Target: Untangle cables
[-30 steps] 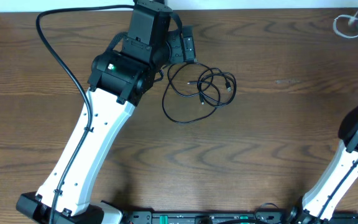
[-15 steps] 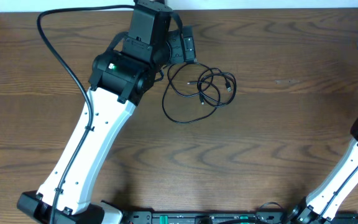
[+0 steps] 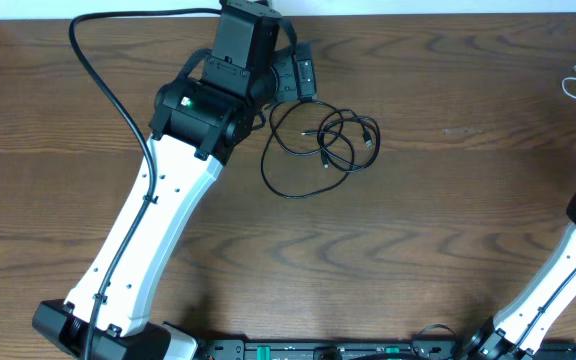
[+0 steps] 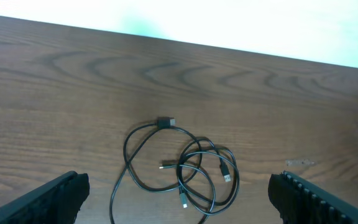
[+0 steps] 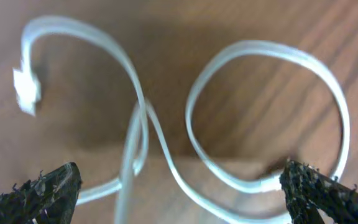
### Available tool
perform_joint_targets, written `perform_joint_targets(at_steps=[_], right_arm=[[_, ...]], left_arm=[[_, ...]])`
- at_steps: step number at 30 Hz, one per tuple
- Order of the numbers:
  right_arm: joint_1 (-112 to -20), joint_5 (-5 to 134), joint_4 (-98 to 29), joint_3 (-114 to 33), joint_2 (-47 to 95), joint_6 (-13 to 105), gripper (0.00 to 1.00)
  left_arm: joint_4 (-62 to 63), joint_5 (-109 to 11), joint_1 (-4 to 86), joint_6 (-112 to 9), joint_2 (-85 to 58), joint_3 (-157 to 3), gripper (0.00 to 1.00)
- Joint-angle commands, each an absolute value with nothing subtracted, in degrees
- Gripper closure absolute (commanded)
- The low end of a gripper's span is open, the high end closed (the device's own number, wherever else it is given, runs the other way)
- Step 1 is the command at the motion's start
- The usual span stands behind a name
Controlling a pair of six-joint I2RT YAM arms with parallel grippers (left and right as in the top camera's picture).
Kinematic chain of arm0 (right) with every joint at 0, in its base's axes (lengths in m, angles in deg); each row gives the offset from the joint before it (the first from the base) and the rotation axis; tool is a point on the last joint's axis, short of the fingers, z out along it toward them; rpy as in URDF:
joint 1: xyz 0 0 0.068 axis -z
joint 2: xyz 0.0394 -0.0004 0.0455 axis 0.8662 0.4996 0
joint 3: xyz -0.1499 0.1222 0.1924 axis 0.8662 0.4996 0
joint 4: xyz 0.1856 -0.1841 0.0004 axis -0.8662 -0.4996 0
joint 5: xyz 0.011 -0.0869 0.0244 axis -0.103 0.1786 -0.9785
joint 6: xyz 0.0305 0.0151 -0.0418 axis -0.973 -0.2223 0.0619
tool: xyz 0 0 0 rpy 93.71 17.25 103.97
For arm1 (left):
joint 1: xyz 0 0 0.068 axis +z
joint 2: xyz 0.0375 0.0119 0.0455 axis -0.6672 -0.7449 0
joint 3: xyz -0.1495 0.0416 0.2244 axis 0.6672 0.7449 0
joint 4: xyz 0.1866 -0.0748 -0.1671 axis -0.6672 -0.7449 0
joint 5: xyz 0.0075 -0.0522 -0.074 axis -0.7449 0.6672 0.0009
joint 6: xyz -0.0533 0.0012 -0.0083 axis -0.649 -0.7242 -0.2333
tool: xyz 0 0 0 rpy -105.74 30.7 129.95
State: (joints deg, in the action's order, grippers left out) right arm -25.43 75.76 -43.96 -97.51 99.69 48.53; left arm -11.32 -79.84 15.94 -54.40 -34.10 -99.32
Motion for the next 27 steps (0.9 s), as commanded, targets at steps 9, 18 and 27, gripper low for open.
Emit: perform_joint_targets(at_steps=[9,18,27], right_arm=[[-25.59,74.36,-54.45,-98.1,86.03,49.4,0.01],[-25.78,74.54,-39.48,-98.08,83.17,42.52,0.01],[-26.05,61.14,-43.31,-98.08,85.6,49.36,0.01]], left_arm=[[-11.43,-80.02,16.07,-53.94,-34.18,-99.67,0.03],[-11.8,-79.99,16.05,-52.52,-34.18,-99.67,0.03],[-12.19,-80.67,16.07,-51.63,-34.18,-99.67,0.03]])
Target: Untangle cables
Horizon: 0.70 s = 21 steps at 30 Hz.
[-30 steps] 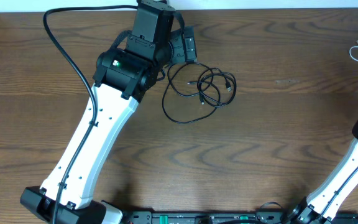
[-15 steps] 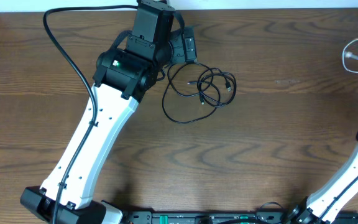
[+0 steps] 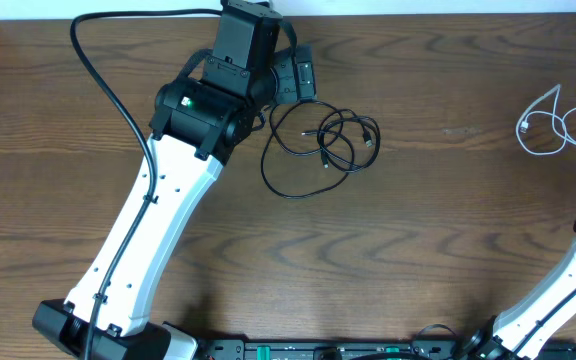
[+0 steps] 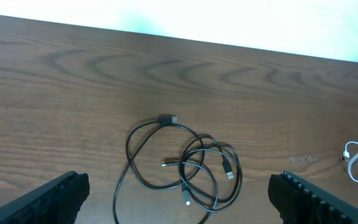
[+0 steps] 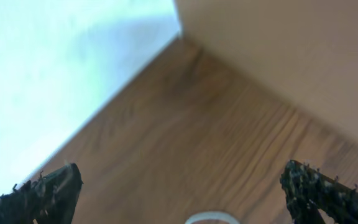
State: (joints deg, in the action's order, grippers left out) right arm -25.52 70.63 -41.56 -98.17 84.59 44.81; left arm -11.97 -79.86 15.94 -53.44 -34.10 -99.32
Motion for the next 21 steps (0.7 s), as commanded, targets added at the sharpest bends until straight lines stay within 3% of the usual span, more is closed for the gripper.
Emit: perform_joint_targets(at_steps=[1,6,12,17,21], right_arm=[[-26.05,57.51,-44.97,-98.08,85.42,51.13,0.01],[-27.66,44.73,-53.67,-98.08,85.33,56.38,0.02],[-34.22,43.85,-63.37,-98.08,85.33,62.06,0.07],[-40.3,45.69,-70.69,-98.08,85.33,65.93,0.25],[-43.95,56.22,-78.06,-97.99,85.42,64.31,0.38]], left_arm=[[-12.02,-81.85,16.07,-51.65,-34.18,-99.67,0.03],[-9.7,-85.13,16.36,-50.69,-33.86,-99.67,0.03],[-8.15,-85.11,18.58,-50.64,-32.65,-99.7,0.03],[-10.4,-85.06,21.21,-52.04,-31.89,-99.7,0.03],[-13.13,-84.65,23.26,-53.42,-31.85,-99.7,0.04]])
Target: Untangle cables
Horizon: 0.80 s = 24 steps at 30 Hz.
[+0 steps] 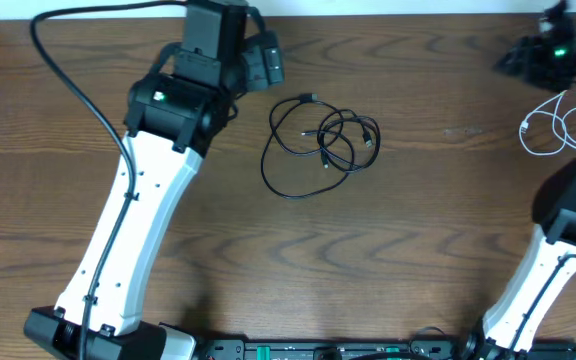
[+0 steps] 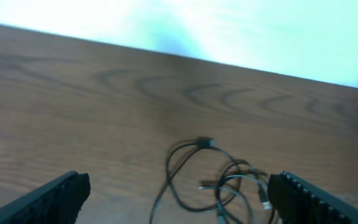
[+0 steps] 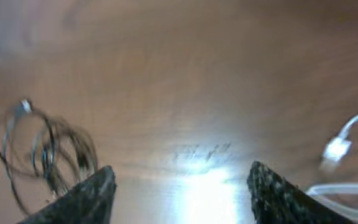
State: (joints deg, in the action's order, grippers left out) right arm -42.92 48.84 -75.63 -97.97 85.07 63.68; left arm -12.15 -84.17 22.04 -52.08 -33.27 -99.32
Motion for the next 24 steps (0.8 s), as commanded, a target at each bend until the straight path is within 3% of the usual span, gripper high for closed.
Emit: perform_joint_targets(at_steps=[1,5,11,12,14,16,24], right_arm=[[-44.45,58.87,-79.7,-97.82,85.51,63.46,0.41],[-45.04,65.56,-80.29,-94.21,85.57,60.37,0.44],[-42.79,64.9,-72.49,-84.66,85.57,59.04,0.52],[-42.48,64.62,-71.17,-83.2,85.57,59.15,0.56],[-41.96,64.46,-69.1,-80.35,85.57,59.96,0.81],[-41.28,64.46,-67.81,-77.71,85.57,59.96,0.99],[-38.13,65.58,-63.22,-71.59,85.57,59.87,0.99]], left_arm=[[-13.7,-84.63,23.55,-53.42,-31.85,-99.7,0.03],[-15.12,-84.69,23.96,-53.37,-31.85,-99.7,0.04],[-15.71,-84.69,23.94,-53.18,-31.85,-99.7,0.03],[-15.71,-84.69,23.94,-53.18,-31.85,-99.7,0.03],[-15.71,-84.69,23.94,-53.18,-31.85,-99.67,0.03],[-15.77,-84.69,23.94,-53.2,-31.85,-99.7,0.04],[-15.75,-84.69,23.94,-53.22,-31.85,-99.67,0.03]])
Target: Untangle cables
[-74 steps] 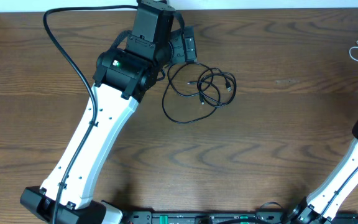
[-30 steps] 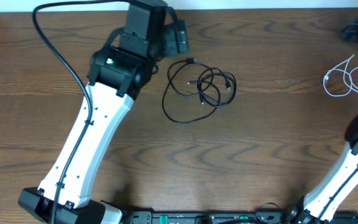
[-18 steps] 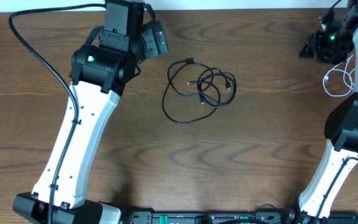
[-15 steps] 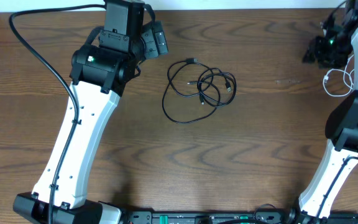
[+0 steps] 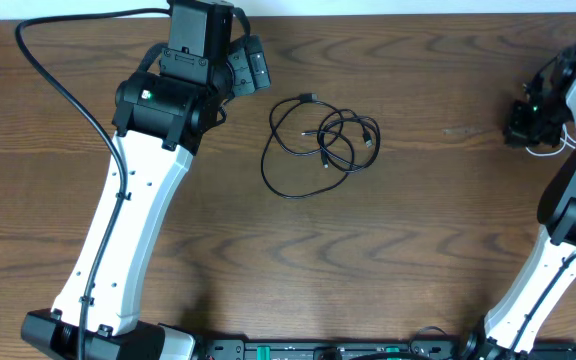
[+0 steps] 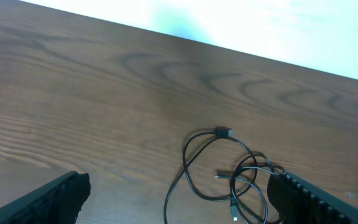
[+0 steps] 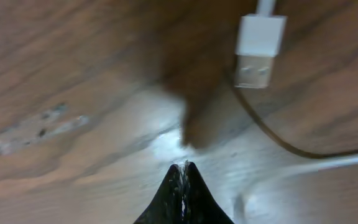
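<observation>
A tangled black cable [image 5: 320,140] lies coiled on the wooden table, and the left wrist view shows its loops [image 6: 229,180]. My left gripper [image 5: 244,64] hangs open above and left of it, its fingertips [image 6: 48,198] far apart. At the right edge my right gripper [image 5: 524,122] is shut with nothing between the tips [image 7: 184,179], low over the wood. Just ahead of it lie a white USB plug [image 7: 260,43] and its white cable [image 7: 328,160]. From overhead that cable is mostly hidden by the gripper.
The table's far edge [image 6: 241,50] meets a white surface just behind the black cable. The left arm's own black hose [image 5: 78,95] arcs over the table's left part. Bare wood [image 5: 438,200] lies between the two cables.
My right gripper was open near the far right corner; it is now shut and low beside the white plug. My left gripper has shifted slightly left, still open.
My right gripper was open right over the white cable at the table's right edge. Then the cable lay further in, with the gripper away from it. Then the gripper stood near the far corner, and now is shut by the plug. The black tangle stayed put.
</observation>
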### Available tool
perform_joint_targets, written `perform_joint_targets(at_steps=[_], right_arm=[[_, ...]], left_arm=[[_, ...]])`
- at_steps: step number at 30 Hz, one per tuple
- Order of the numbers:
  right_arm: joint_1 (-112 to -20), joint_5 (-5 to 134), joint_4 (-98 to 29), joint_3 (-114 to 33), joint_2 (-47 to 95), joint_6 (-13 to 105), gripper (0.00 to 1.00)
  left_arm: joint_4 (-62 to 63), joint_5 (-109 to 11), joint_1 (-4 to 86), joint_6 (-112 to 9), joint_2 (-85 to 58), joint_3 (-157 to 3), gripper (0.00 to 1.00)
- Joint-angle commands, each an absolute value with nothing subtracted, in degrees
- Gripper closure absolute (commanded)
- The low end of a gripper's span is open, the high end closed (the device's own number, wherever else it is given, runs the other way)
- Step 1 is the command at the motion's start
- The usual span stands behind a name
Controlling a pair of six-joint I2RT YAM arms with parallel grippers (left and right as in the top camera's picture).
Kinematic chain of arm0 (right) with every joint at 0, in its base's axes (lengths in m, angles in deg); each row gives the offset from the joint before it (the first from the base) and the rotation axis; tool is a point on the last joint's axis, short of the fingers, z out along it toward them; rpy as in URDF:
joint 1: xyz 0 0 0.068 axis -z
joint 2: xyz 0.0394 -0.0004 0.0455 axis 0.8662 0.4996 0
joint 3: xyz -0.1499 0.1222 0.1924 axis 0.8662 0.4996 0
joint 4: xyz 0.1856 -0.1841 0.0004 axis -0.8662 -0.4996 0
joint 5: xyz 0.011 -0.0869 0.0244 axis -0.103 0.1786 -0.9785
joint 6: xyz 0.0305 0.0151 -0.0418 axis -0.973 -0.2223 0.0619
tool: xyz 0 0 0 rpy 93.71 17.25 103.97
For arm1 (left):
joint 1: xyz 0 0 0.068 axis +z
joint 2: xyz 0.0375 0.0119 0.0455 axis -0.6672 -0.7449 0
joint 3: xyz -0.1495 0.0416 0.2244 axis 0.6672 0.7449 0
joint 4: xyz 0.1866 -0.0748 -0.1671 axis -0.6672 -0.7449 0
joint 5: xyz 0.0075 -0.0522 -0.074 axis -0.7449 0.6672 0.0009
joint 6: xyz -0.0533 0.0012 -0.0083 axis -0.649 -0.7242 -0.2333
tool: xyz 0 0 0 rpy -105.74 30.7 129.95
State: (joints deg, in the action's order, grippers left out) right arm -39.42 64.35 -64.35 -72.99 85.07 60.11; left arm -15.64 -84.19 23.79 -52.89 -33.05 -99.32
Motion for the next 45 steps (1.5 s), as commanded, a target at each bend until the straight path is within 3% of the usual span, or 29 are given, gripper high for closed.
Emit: perform_joint_targets(at_steps=[1,23,28,34,37,42,45], right_arm=[[-37.65,66.58,-62.08,-70.89,85.57,59.57,0.99],[-29.06,92.31,-26.26,-63.09,85.57,51.17,0.99],[-26.53,90.41,-24.77,-63.09,85.57,45.67,0.99],[-24.47,74.47,-32.27,-65.78,83.39,47.87,0.98],[-24.47,70.52,-35.72,-67.79,79.8,48.75,0.91],[-25.13,65.82,-38.78,-69.32,71.04,49.64,0.5],[-26.0,61.51,-39.87,-69.32,65.99,51.33,0.38]], left_arm=[[-15.75,-84.69,23.94,-53.22,-31.85,-99.67,0.03],[-15.82,-84.26,23.94,-53.44,-31.85,-99.67,0.04],[-15.82,-82.99,23.94,-53.44,-31.85,-99.67,0.03],[-15.43,-83.01,23.94,-53.42,-31.85,-99.67,0.04],[-14.86,-83.01,23.94,-53.42,-31.85,-99.67,0.04],[-14.24,-83.49,23.94,-51.36,-31.8,-99.7,0.04],[-13.57,-83.64,24.18,-49.9,-31.04,-99.7,0.04]])
